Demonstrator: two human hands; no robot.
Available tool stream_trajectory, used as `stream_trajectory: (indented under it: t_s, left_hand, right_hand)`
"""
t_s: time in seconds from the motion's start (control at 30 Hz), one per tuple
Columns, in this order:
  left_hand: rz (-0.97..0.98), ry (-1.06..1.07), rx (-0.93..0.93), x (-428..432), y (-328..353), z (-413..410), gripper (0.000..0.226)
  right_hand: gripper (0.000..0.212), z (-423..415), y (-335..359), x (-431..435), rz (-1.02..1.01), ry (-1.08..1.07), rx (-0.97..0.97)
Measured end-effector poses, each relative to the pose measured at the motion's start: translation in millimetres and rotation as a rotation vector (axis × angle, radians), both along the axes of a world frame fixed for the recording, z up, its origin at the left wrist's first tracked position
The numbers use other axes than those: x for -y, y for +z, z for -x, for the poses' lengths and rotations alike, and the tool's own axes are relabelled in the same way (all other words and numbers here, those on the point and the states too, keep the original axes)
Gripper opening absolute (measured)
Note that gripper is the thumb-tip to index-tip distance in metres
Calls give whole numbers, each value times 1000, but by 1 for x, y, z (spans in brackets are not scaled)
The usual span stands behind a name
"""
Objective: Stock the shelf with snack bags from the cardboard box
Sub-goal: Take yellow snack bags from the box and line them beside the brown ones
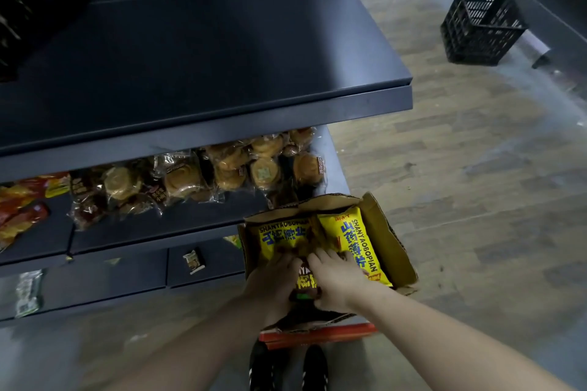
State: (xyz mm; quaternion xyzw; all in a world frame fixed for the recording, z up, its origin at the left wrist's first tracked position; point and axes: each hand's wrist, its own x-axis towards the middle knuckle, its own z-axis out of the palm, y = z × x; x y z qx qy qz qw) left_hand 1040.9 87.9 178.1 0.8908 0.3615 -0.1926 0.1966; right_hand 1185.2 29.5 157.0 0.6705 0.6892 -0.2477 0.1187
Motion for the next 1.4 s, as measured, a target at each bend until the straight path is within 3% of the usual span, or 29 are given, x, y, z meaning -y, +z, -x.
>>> stream_trajectory:
  t_s: [0.13,0.23,0.3,0.37,0.47,0.53,0.63,0.73,0.93,1.07,1.13,1.23,1.3,1.4]
  left_hand:
    - [-128,55,283,-12,20,2,65]
    - [-72,438,550,-13,24,-9,69]
    - [208,753,642,-13,21,-19,76]
    - [518,1035,814,-13,15,-25,66]
    - [627,1312,917,-17,7,-21,55]
    - [698,1378,896,-18,5,-18,41]
    - [765,1431,895,-18,6,-17,24]
    - [759,1496,885,-22,7,-16,10]
    - [739,1418,873,-23,11,-15,28]
    - [764,1163,649,-1,10,-24,62]
    - [641,1121,598,4,10,-29,71]
    - [506,1133,559,-1,6,-27,63]
    - [507,1165,546,-4,3,-24,51]
    - [502,1209,504,-7,-2,-22,45]
  right_hand:
    - [55,-11,14,-7,-89,-180,-162]
    - [55,-12,25,-11,-92,-547,-354]
    - [56,-9,28,-11,-139,-624,-377]
    - [60,-6,29,-10,-149,-627,-413]
    - [63,-2,26,-5,-33,-688,-683]
    - [64,-3,24,-3,64,-759,-819]
    - [71,-6,24,-1,183,-755,-875]
    - [64,-2,27,0,248,-720,-896]
    - [40,0,30,0,234,-788,-970]
    - [32,7,26,1,139,-782,-892]
    - [35,8,23,1,190,-669,-815]
    - [43,-8,23,-4,249,-604,-643]
    - [44,-24,20,-10,150,-653,-501]
    - [36,-43,15,-19,-78,-630,-138]
